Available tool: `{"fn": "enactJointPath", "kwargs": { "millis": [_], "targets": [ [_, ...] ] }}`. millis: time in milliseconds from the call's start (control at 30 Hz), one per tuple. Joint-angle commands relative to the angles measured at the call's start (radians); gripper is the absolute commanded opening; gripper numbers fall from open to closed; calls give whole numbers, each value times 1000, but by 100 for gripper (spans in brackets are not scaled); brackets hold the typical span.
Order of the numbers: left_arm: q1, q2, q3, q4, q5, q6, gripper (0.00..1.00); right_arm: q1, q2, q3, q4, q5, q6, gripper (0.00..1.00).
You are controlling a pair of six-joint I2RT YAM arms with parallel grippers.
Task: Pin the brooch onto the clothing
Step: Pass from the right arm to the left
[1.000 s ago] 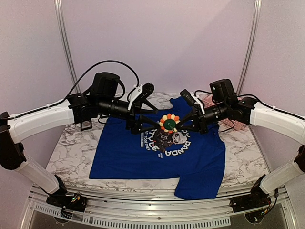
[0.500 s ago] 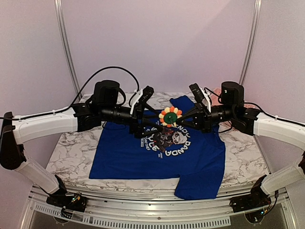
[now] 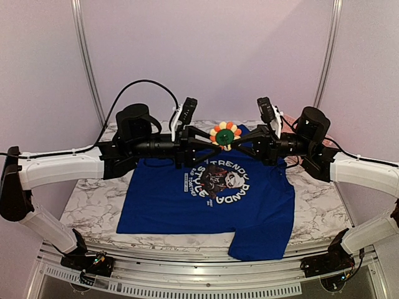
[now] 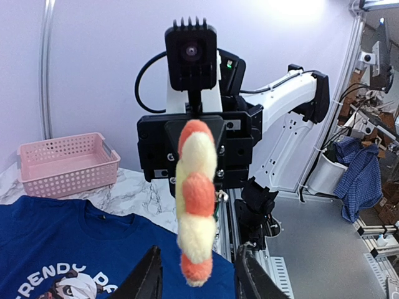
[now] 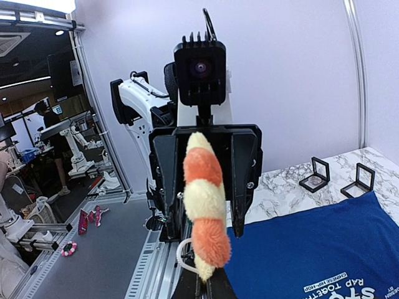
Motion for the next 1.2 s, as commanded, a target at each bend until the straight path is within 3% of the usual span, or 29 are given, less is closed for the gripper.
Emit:
{"fn": "enactJointPath", "kwargs": {
  "millis": [0, 200, 433, 533, 667, 800, 900, 1000, 1167],
  "targets": [
    [-11, 13, -2, 60, -13, -44, 36, 3, 6, -17, 109, 1, 61, 0],
    [-17, 18, 2, 78, -19, -57, 24, 3, 19, -20, 123, -5, 78, 0],
    [-23, 26, 12, 101, -25, -69, 24, 3, 37, -19, 121, -32, 84, 0],
    [-24, 28, 13, 100, -17, -68, 3, 3, 38, -19, 121, -32, 85, 0],
    [-23, 24, 15, 87, -8, -66, 0, 3, 34, -15, 89, -32, 74, 1],
    [-23, 16, 32, 25, -21, -57, 0, 1, 7, 28, -142, -25, -55, 39],
    [-25, 16, 52, -50, -40, -37, 0, 0, -20, 45, -222, -39, -139, 55],
    [-34, 16, 64, -95, -47, -8, 0, 2, -14, 53, -200, -63, -144, 61],
    [-49, 18, 85, -157, -76, 57, 0, 3, 39, 77, -152, -99, -109, 63]
  ]
}}
